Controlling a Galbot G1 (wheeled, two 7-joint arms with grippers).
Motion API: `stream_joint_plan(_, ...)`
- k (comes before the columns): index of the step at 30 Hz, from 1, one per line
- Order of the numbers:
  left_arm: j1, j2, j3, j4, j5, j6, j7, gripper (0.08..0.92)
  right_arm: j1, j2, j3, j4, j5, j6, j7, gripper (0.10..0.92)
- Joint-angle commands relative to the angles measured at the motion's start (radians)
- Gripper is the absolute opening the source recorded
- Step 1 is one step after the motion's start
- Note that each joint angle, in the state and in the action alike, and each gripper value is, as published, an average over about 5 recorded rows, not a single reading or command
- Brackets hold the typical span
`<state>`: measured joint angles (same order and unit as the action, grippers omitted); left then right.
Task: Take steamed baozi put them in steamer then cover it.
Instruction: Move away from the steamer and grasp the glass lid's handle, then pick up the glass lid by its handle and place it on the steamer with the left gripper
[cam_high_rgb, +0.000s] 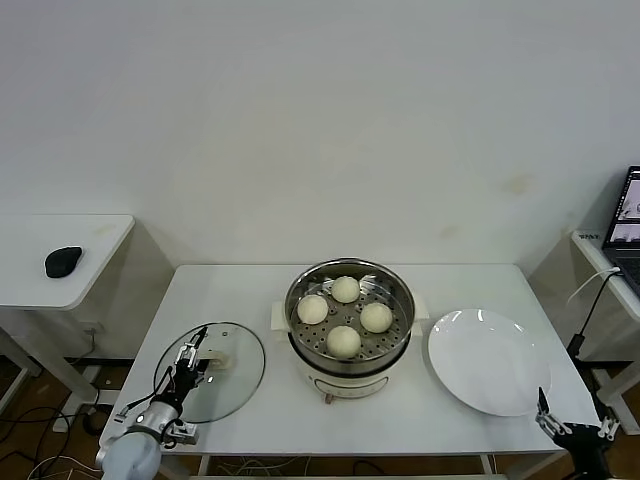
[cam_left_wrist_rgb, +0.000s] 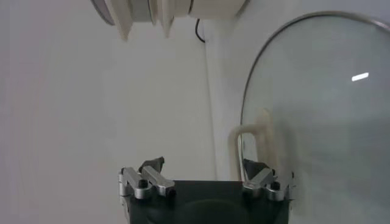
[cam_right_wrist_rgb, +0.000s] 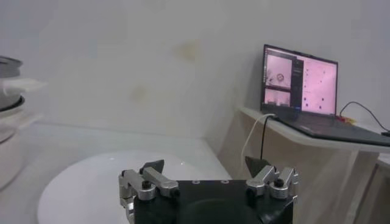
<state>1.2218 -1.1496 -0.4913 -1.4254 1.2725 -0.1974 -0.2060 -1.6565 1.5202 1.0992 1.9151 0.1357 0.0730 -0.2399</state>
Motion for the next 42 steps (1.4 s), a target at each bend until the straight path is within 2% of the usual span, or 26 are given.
stream_joint_plan(1, -0.039, -0.003, 0.009, 0.049, 0.004, 0.006, 0.003, 0.814, -0.001, 0.004, -0.001, -0.008, -0.019, 0.009, 0.002, 0.823)
stream_joint_plan(5, -0.04, -0.005, 0.01, 0.057, 0.001, 0.007, 0.004, 0.732, -0.001, 0.005, -0.002, -0.012, -0.026, 0.012, 0.003, 0.823)
stream_joint_plan(16, -0.032, -0.021, 0.005, 0.079, -0.012, 0.004, -0.027, 0.411, -0.001, 0.009, -0.011, -0.014, -0.042, 0.026, 0.005, 0.823)
stream_joint_plan(25, 0.013, -0.019, -0.03, -0.004, -0.021, 0.001, -0.067, 0.165, -0.007, 0.005, -0.047, 0.01, -0.046, 0.037, 0.007, 0.823)
stream_joint_plan(31, 0.089, 0.05, -0.089, -0.166, -0.085, 0.013, -0.028, 0.142, -0.012, -0.001, -0.079, 0.036, -0.054, 0.038, 0.006, 0.823)
stream_joint_plan(38, 0.166, 0.174, -0.176, -0.408, -0.251, 0.084, 0.113, 0.142, -0.022, -0.002, -0.108, 0.048, -0.067, 0.044, 0.004, 0.823)
stream_joint_plan(42, 0.177, 0.229, -0.181, -0.509, -0.331, 0.151, 0.183, 0.142, -0.027, -0.003, -0.116, 0.048, -0.095, 0.056, -0.002, 0.823)
